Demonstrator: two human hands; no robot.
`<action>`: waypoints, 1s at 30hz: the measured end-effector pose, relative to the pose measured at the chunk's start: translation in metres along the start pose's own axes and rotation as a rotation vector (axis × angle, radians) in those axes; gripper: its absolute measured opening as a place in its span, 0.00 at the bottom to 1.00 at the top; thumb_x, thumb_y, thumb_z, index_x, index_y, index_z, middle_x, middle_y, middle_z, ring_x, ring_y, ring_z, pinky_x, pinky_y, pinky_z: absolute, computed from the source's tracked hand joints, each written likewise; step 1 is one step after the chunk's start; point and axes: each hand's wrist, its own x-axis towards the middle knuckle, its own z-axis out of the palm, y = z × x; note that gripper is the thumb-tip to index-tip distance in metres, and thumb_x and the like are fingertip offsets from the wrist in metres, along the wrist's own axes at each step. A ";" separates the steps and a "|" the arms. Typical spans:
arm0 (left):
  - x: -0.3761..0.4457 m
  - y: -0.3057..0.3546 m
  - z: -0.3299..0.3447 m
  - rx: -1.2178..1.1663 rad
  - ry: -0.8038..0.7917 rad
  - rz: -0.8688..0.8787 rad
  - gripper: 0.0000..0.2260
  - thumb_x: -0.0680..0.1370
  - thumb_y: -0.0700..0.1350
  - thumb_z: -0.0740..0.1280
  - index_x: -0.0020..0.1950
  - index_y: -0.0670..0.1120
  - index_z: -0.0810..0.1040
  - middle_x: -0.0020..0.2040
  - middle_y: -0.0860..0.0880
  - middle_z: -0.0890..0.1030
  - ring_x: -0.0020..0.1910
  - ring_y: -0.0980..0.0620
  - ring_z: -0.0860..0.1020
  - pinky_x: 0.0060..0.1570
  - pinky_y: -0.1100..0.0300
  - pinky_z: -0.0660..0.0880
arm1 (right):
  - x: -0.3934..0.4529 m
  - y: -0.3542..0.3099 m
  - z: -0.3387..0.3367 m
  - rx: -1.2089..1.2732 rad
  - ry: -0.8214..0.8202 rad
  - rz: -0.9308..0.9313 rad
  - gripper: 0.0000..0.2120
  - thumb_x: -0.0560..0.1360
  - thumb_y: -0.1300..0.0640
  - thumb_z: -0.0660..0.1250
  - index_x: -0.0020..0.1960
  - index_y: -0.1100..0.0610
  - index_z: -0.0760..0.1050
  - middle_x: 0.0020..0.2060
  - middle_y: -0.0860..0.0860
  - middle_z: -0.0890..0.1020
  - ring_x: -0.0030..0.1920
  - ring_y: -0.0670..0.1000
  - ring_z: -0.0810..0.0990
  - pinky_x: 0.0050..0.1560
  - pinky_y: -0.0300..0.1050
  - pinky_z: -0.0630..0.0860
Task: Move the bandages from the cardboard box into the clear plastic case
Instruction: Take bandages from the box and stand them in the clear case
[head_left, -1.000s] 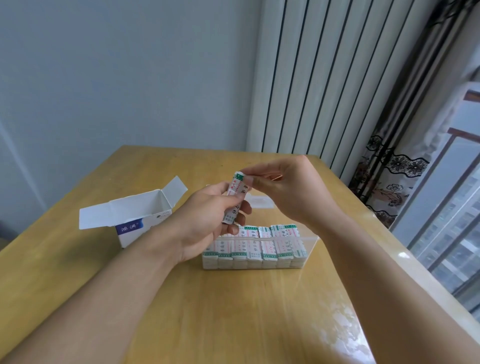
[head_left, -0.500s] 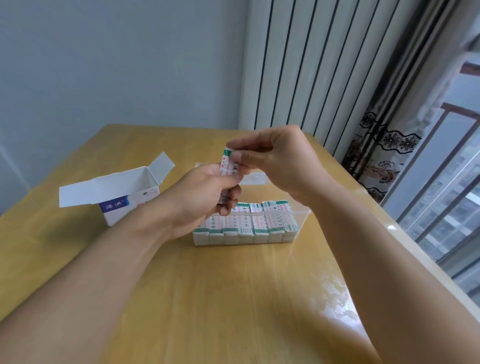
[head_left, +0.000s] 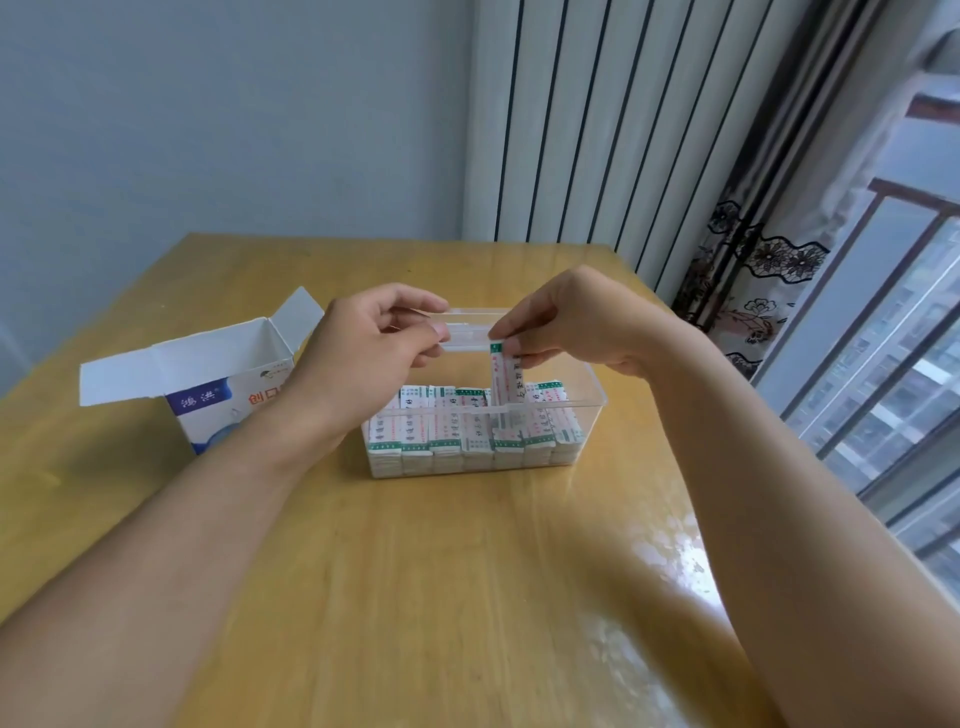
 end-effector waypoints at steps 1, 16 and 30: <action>0.000 0.000 0.000 -0.009 0.003 -0.005 0.06 0.80 0.39 0.70 0.55 0.47 0.83 0.47 0.46 0.86 0.47 0.51 0.85 0.53 0.59 0.81 | 0.001 0.000 0.002 -0.026 -0.018 0.009 0.08 0.73 0.67 0.75 0.50 0.57 0.86 0.39 0.49 0.88 0.41 0.48 0.88 0.49 0.38 0.83; 0.001 -0.001 -0.002 -0.003 -0.038 -0.018 0.05 0.80 0.40 0.70 0.54 0.47 0.83 0.44 0.49 0.87 0.46 0.55 0.85 0.49 0.64 0.79 | 0.000 -0.001 0.012 -0.194 -0.115 0.068 0.10 0.76 0.65 0.73 0.53 0.55 0.86 0.41 0.48 0.88 0.41 0.46 0.87 0.54 0.44 0.83; -0.015 0.025 0.005 -0.521 -0.253 -0.310 0.22 0.87 0.53 0.52 0.61 0.40 0.80 0.38 0.43 0.81 0.31 0.49 0.74 0.28 0.61 0.68 | -0.020 -0.044 0.008 0.347 0.257 -0.387 0.08 0.77 0.67 0.71 0.51 0.56 0.84 0.42 0.54 0.87 0.46 0.53 0.87 0.52 0.47 0.83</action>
